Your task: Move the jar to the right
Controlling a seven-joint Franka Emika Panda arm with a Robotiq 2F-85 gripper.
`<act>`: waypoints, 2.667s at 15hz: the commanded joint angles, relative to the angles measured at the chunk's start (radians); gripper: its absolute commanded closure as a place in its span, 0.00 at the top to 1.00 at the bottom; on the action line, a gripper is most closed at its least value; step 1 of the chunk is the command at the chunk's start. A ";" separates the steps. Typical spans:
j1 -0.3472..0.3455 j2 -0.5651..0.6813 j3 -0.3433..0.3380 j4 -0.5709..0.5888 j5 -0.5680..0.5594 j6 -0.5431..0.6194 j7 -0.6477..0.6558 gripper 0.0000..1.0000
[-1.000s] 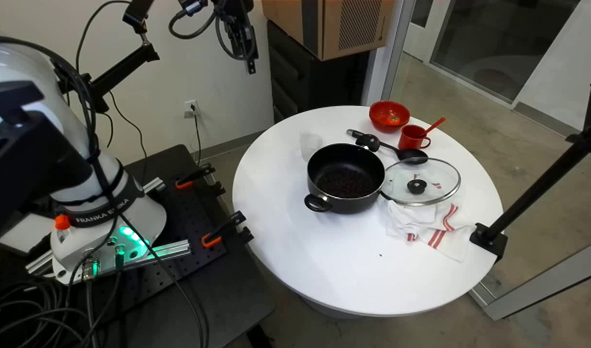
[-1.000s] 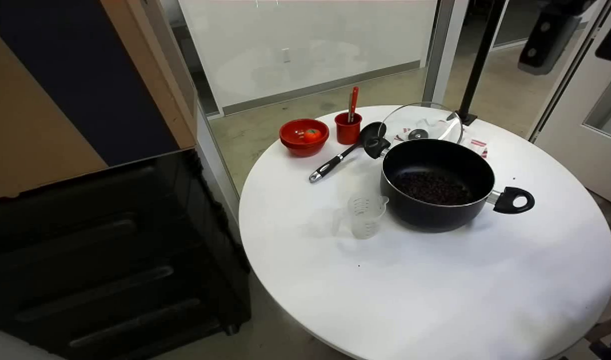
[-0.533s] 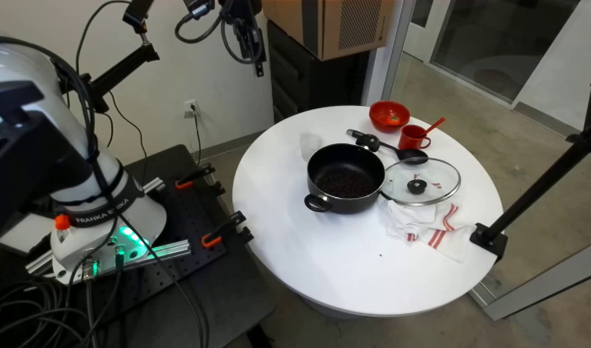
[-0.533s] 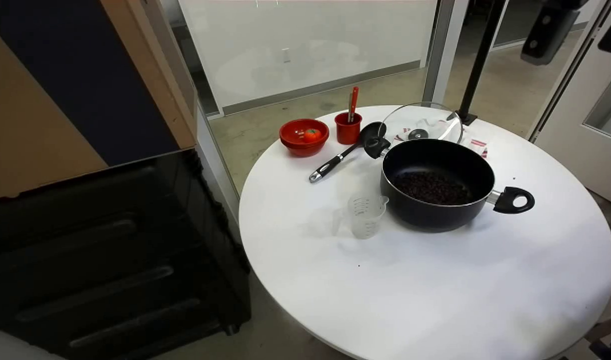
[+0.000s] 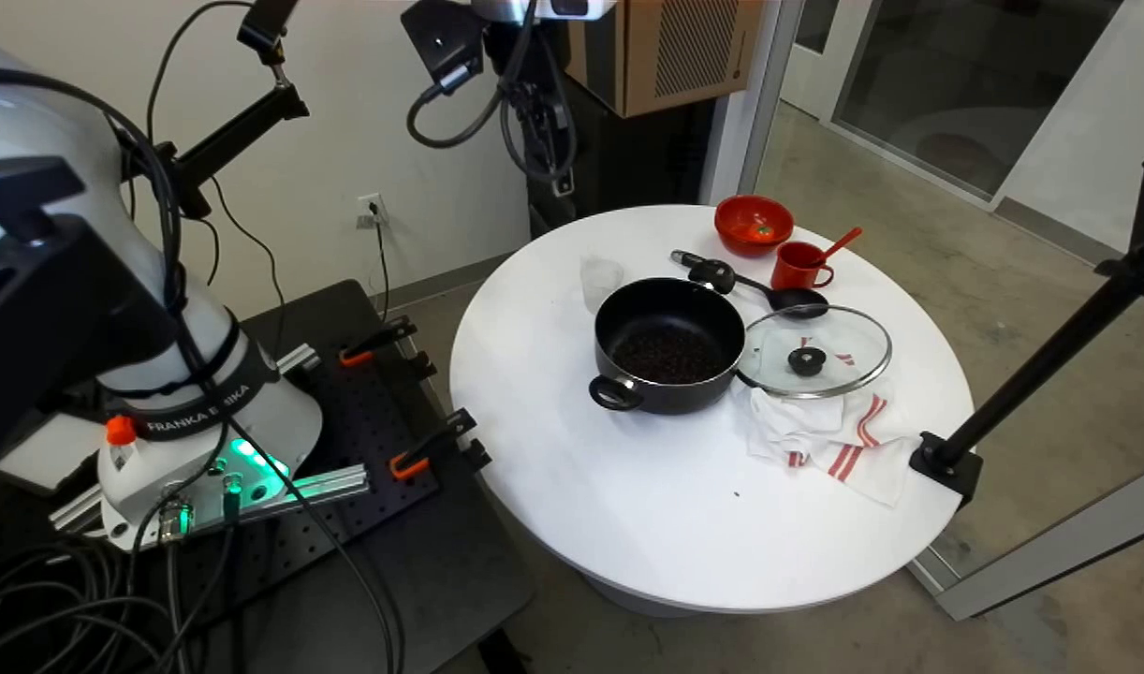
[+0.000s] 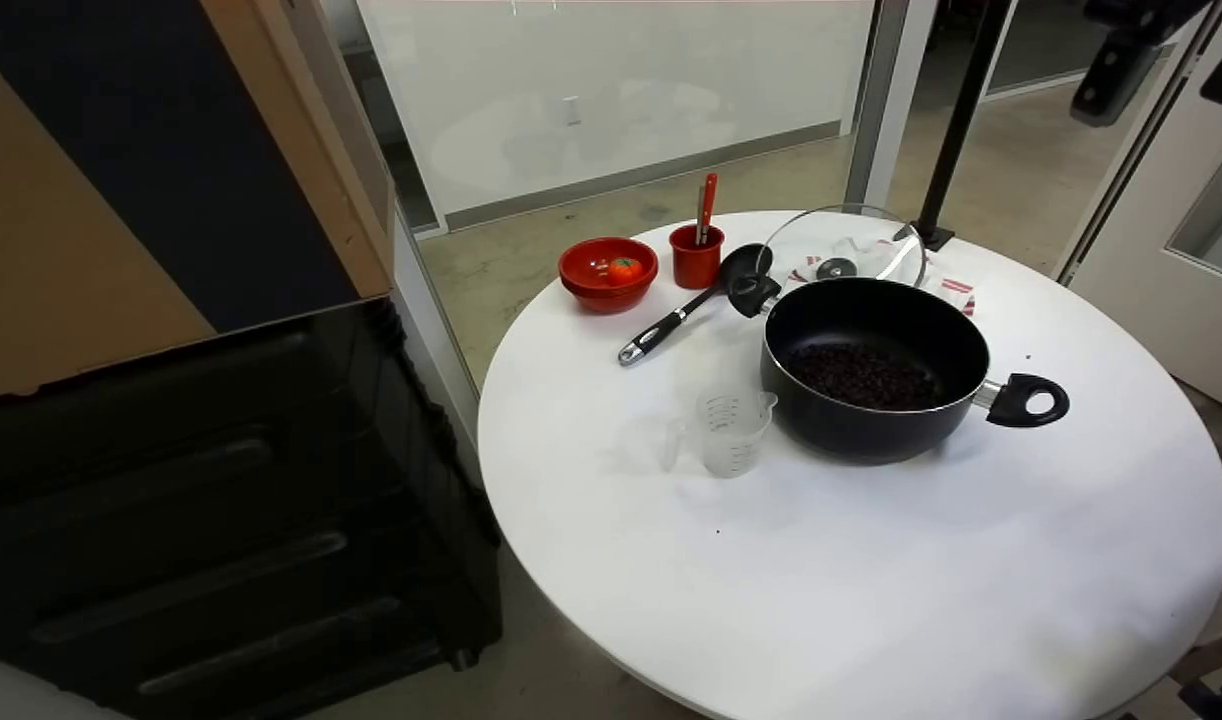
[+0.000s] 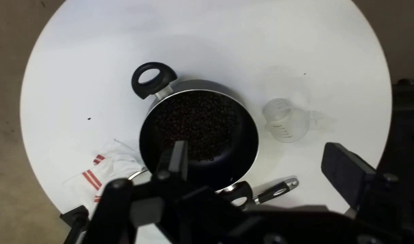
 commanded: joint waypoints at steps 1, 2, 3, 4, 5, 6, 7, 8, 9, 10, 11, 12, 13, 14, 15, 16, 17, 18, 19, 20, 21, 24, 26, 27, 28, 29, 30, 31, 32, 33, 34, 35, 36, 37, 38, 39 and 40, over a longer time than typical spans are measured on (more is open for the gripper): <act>-0.017 0.020 -0.005 0.003 -0.033 0.025 0.000 1.00; -0.026 0.034 -0.007 0.004 -0.040 0.034 0.001 1.00; -0.025 0.038 -0.008 0.004 -0.039 0.034 0.001 1.00; -0.023 0.037 -0.008 0.004 -0.039 0.033 0.001 1.00; -0.021 0.034 -0.006 0.003 -0.039 0.033 0.001 1.00; -0.020 0.033 -0.005 0.004 -0.039 0.033 0.001 1.00; -0.024 0.040 0.005 0.005 -0.050 0.032 0.021 1.00; -0.036 0.055 0.038 -0.005 -0.084 0.074 0.085 1.00; -0.043 0.062 0.058 -0.009 -0.107 0.096 0.124 1.00; -0.052 0.075 0.095 -0.017 -0.148 0.134 0.196 1.00; -0.056 0.085 0.121 -0.015 -0.180 0.146 0.247 1.00; -0.055 0.099 0.147 -0.017 -0.208 0.162 0.292 1.00; -0.051 0.108 0.176 -0.017 -0.233 0.171 0.343 1.00; -0.040 0.124 0.199 -0.013 -0.248 0.179 0.375 1.00; -0.029 0.135 0.219 -0.010 -0.256 0.182 0.402 1.00; -0.012 0.152 0.235 -0.007 -0.250 0.201 0.421 1.00; 0.000 0.165 0.249 -0.004 -0.242 0.217 0.441 1.00; 0.016 0.182 0.260 0.003 -0.233 0.241 0.446 1.00; 0.032 0.196 0.268 0.010 -0.222 0.251 0.450 1.00; 0.059 0.221 0.261 0.027 -0.185 0.247 0.416 1.00; 0.067 0.235 0.268 0.039 -0.189 0.247 0.427 1.00; 0.078 0.208 0.253 0.019 -0.207 0.227 0.424 1.00; 0.080 0.220 0.251 0.028 -0.207 0.227 0.424 1.00; 0.080 0.222 0.251 0.029 -0.207 0.227 0.424 1.00; 0.080 0.223 0.251 0.030 -0.207 0.227 0.424 1.00; 0.080 0.223 0.250 0.030 -0.207 0.227 0.424 1.00; 0.080 0.223 0.250 0.030 -0.207 0.227 0.424 1.00; 0.080 0.223 0.250 0.030 -0.207 0.227 0.424 1.00; 0.080 0.223 0.250 0.030 -0.207 0.227 0.424 1.00; 0.080 0.223 0.250 0.030 -0.207 0.227 0.424 1.00; 0.080 0.223 0.250 0.030 -0.207 0.227 0.424 1.00; 0.080 0.223 0.250 0.030 -0.207 0.227 0.424 1.00; 0.080 0.223 0.250 0.030 -0.207 0.227 0.424 1.00; 0.080 0.223 0.250 0.030 -0.207 0.227 0.424 1.00; 0.080 0.223 0.250 0.030 -0.207 0.227 0.424 1.00; 0.080 0.223 0.250 0.030 -0.207 0.227 0.424 1.00; 0.080 0.223 0.250 0.030 -0.207 0.227 0.424 1.00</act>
